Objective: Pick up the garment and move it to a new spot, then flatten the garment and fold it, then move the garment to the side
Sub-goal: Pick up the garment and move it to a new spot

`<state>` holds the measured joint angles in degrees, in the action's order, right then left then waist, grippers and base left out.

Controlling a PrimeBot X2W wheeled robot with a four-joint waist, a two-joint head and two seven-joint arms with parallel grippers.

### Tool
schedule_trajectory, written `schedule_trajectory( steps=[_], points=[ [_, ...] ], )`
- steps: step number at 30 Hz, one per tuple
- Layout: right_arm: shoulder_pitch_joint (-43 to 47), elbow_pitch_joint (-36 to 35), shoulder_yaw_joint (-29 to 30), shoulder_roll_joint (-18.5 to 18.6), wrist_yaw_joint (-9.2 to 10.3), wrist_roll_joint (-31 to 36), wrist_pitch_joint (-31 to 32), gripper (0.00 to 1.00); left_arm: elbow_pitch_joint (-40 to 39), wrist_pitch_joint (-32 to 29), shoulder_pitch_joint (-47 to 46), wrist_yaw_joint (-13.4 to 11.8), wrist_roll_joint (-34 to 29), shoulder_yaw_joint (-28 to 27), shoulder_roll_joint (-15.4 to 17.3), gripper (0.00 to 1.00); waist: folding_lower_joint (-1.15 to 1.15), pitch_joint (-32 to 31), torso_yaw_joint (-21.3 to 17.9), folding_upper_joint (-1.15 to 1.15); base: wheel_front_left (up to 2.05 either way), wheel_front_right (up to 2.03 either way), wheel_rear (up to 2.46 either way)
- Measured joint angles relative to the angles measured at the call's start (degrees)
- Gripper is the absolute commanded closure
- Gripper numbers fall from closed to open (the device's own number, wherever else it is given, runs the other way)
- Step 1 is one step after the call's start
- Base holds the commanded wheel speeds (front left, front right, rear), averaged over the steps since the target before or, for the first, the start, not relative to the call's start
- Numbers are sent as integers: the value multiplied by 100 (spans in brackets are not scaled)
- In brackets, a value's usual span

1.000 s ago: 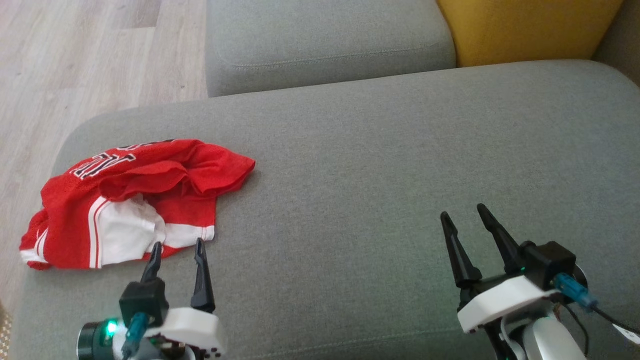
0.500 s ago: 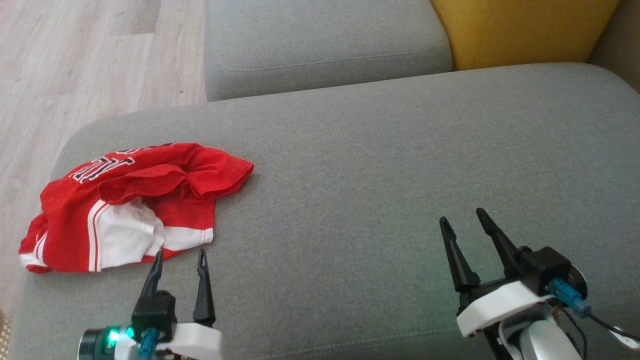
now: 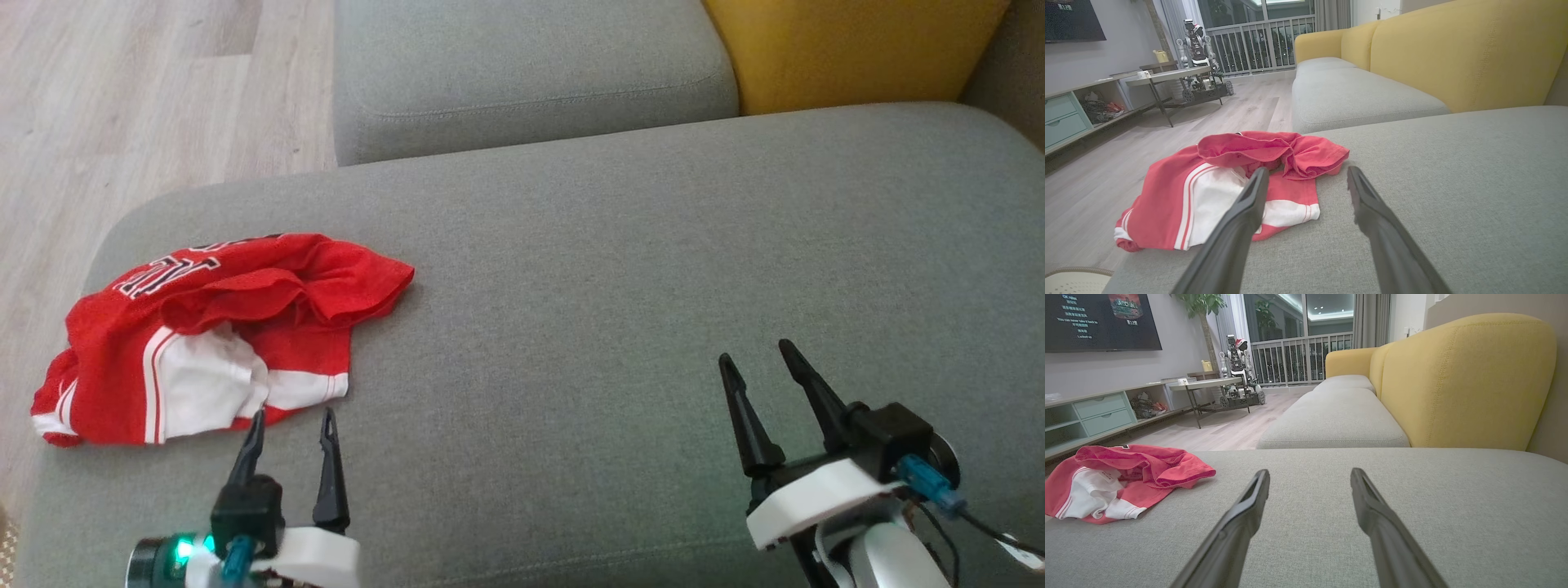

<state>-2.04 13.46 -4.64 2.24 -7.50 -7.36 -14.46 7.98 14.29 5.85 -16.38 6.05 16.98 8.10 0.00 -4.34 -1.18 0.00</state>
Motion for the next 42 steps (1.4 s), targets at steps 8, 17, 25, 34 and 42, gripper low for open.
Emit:
schedule_trajectory(
  steps=[8, 17, 25, 34, 42],
  points=[
    [1, -62, 4, 2, 0, -1, 0, 0, 74, 0, 3, 177, -153, -127, -110, 0, 0, -8, 130, 0, 0, 0, 0],
    [30, -157, -162, 2, 0, -64, 0, 0, 80, 0, 8, 290, -245, -293, -132, 0, 0, -26, 647, 0, 0, 0, 0],
    [59, -190, -336, 3, 0, -171, 0, 0, 27, 0, 227, 379, -296, -365, -113, 0, 0, -70, 1295, 0, 0, 0, 0],
    [167, -192, -443, 3, 0, -188, 0, 0, -151, 0, 438, 387, -338, -488, -85, 0, 0, -155, 1646, 0, 0, 0, 0],
    [153, -220, -509, 3, 0, -187, 0, 0, -502, 0, 460, 546, -323, -684, 21, 0, 0, -36, 1469, 0, 0, 0, 0]
  ],
)
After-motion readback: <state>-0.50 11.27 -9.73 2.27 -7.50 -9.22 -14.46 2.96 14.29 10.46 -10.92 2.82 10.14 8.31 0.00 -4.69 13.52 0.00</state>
